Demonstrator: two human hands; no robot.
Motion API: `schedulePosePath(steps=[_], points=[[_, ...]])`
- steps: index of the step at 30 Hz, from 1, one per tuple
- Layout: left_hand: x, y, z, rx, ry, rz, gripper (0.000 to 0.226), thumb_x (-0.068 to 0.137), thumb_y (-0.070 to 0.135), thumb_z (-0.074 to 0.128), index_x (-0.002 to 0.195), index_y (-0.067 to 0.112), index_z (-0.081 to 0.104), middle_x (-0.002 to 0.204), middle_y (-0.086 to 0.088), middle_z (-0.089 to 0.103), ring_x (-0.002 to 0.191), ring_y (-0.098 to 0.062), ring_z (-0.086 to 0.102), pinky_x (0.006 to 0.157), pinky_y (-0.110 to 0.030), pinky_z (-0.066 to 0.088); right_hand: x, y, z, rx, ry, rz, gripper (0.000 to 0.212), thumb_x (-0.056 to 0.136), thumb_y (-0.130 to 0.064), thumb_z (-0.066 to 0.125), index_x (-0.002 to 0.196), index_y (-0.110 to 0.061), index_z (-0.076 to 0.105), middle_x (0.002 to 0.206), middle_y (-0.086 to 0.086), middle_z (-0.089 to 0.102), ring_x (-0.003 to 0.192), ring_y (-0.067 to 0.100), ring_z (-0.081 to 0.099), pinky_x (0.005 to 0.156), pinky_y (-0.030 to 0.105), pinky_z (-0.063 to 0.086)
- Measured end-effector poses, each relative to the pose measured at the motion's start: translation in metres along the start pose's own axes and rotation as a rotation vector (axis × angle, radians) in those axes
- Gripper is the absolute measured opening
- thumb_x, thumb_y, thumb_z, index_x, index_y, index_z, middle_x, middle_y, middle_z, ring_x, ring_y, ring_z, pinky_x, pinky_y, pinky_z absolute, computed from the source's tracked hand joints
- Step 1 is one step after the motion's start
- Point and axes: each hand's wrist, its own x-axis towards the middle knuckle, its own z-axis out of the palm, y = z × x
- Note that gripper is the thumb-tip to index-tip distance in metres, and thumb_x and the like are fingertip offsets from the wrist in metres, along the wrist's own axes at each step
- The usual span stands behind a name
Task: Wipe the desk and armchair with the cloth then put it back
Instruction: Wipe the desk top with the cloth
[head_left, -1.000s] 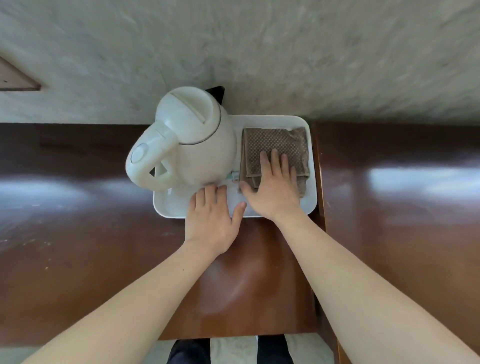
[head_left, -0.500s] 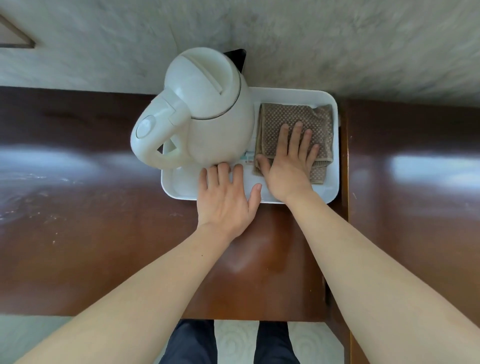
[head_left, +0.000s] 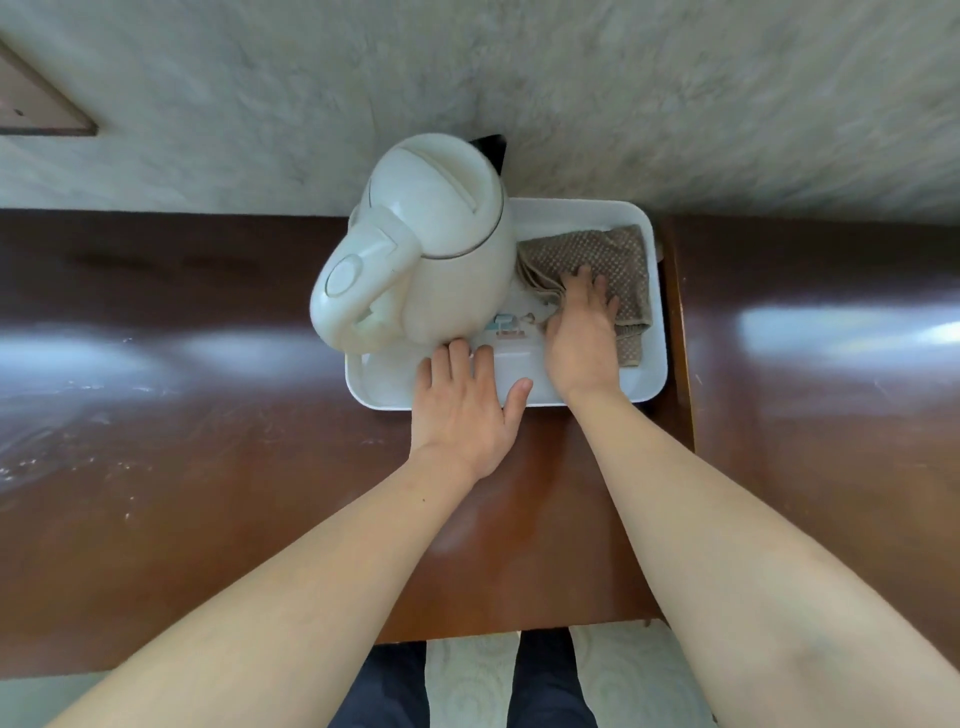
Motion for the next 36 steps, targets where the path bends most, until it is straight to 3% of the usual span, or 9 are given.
schedulePosePath(steps=[3,8,13,18,20,24,28,31,36], points=[[-0.006,-0.009,-0.003,-0.026,-0.051,0.099,0.066,0.097,0.058,0.016,0.135,0.011,0.043,0.136,-0.012,0.041,0.122,-0.031,0.039,0.106,-0.039,0.032,-0.009,-0.004,-0.015,0.269,0.106,0.097,0.039,0.1,-0.007,0.04,0.139,-0.01,0.048,0.129,0.014,0.06,0.119,0.032,0.054,0.092,0.032,0.042],[-0.025,-0.027,-0.018,-0.057,-0.126,0.233,0.062,0.101,0.055,0.024,0.146,0.013,0.032,0.153,-0.013,0.029,0.139,-0.031,0.027,0.117,-0.039,0.023,-0.031,-0.02,-0.044,0.773,0.096,0.369,0.024,0.101,-0.008,0.038,0.11,-0.017,0.058,0.089,-0.007,0.062,0.073,-0.003,0.06,0.067,0.015,0.045],[-0.042,-0.045,-0.062,-0.283,-0.123,0.33,0.049,0.105,0.044,0.032,0.137,0.01,0.048,0.137,-0.006,0.049,0.127,-0.026,0.044,0.107,-0.039,0.036,-0.063,-0.04,-0.089,1.31,-0.017,0.494,0.023,0.099,-0.001,0.037,0.095,-0.009,0.058,0.09,0.01,0.063,0.086,0.023,0.06,0.083,0.037,0.048],[-0.064,-0.049,-0.111,-0.436,0.014,0.355,0.043,0.106,0.036,0.037,0.137,0.009,0.051,0.136,-0.007,0.055,0.126,-0.023,0.048,0.1,-0.022,0.03,-0.119,-0.069,-0.12,1.651,-0.238,0.482,0.023,0.1,-0.017,0.039,0.116,-0.007,0.053,0.11,0.017,0.055,0.108,0.031,0.049,0.109,0.046,0.036],[-0.077,-0.049,-0.122,-0.421,0.071,0.357,0.044,0.106,0.036,0.037,0.142,0.012,0.047,0.142,-0.005,0.051,0.129,-0.022,0.046,0.101,-0.025,0.033,-0.137,-0.084,-0.125,1.717,-0.305,0.449,0.037,0.101,-0.027,0.038,0.122,-0.003,0.056,0.119,0.02,0.057,0.115,0.034,0.052,0.114,0.05,0.031],[-0.117,-0.054,-0.126,-0.355,0.145,0.202,0.051,0.105,0.044,0.035,0.149,0.021,0.038,0.152,0.005,0.042,0.133,-0.02,0.043,0.095,-0.041,0.047,-0.169,-0.103,-0.118,1.791,-0.433,0.495,0.054,0.102,-0.043,0.042,0.134,-0.002,0.058,0.134,0.021,0.06,0.126,0.035,0.056,0.111,0.049,0.04],[-0.157,-0.058,-0.117,-0.385,0.151,0.086,0.057,0.103,0.044,0.04,0.152,0.016,0.034,0.155,0.002,0.039,0.138,-0.02,0.04,0.108,-0.041,0.041,-0.194,-0.122,-0.108,1.685,-0.545,0.454,0.051,0.098,-0.04,0.052,0.131,-0.002,0.06,0.119,0.015,0.068,0.111,0.027,0.064,0.103,0.041,0.049],[-0.188,-0.063,-0.108,-0.413,0.163,0.0,0.065,0.102,0.047,0.042,0.155,0.012,0.028,0.157,-0.002,0.035,0.141,-0.021,0.037,0.109,-0.044,0.041,-0.213,-0.134,-0.099,1.598,-0.651,0.417,0.058,0.088,-0.042,0.064,0.13,-0.002,0.061,0.128,0.018,0.065,0.114,0.028,0.063,0.106,0.043,0.048],[-0.239,-0.091,-0.105,-0.462,0.205,-0.062,0.061,0.101,0.045,0.042,0.157,0.037,0.018,0.156,-0.009,0.033,0.141,-0.026,0.037,0.109,-0.044,0.041,-0.24,-0.153,-0.071,1.501,-0.789,0.465,0.033,0.099,-0.018,0.053,0.124,0.0,0.064,0.126,0.02,0.066,0.115,0.031,0.064,0.103,0.044,0.049]])
